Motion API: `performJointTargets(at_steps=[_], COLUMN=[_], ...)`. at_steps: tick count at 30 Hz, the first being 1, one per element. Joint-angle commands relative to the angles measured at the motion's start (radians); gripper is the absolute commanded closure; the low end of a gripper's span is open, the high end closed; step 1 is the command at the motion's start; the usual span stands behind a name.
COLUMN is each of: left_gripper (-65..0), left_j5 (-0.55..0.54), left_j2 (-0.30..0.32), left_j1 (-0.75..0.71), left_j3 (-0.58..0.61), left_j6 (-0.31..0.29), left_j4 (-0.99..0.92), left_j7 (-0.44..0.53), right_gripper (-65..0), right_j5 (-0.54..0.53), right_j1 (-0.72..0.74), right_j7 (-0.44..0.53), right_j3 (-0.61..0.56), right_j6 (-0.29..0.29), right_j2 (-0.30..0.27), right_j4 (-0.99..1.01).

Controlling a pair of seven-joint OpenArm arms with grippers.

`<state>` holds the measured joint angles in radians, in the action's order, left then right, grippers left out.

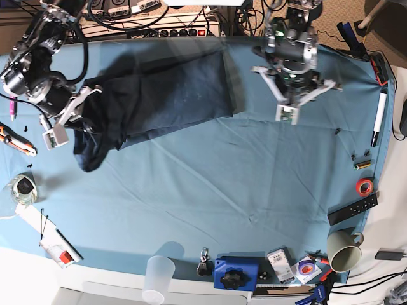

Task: Fold the T-shirt properly
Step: 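Lift the shirt end with the right gripper and fold it toward the left gripper, then lower the folded end onto the shirt and release the right gripper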

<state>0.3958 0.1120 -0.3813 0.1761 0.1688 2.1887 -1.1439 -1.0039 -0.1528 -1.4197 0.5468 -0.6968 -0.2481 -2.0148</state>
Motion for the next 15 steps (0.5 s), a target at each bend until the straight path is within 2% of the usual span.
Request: performJointTargets(at_steps=[1,7,12,15], left_gripper=[-9.8,-9.8,-9.8,-9.8], left_j5=[-0.001,-0.14,-0.153,-0.186], left_j2=[0.008,0.048,0.08,0.095], left_j1=[0.001,-0.001,-0.002,-0.001], left_j3=[-0.029,-0.168,-0.229,-0.251], left_j6=[0.008,0.003,-0.008,-0.009], left_j4=[0.019,0.019,0.019,0.019], left_j7=[0.016,0.015,0.017,0.018], right_gripper=[0.0,0.0,0.0,0.0], right_j5=[-0.042,-0.018,0.017,0.096], right_j1=[0.011,0.011,0.012,0.012], right_j7=[0.025,0.03,0.032,0.062], right_j3=[-0.008,-0.167,-0.3,-0.347], right_j6=[-0.001,-0.001,-0.001,-0.001], right_j2=[-0.001,0.048,0.092,0.125], right_j4=[-0.027,-0.031,-0.032,-0.032])
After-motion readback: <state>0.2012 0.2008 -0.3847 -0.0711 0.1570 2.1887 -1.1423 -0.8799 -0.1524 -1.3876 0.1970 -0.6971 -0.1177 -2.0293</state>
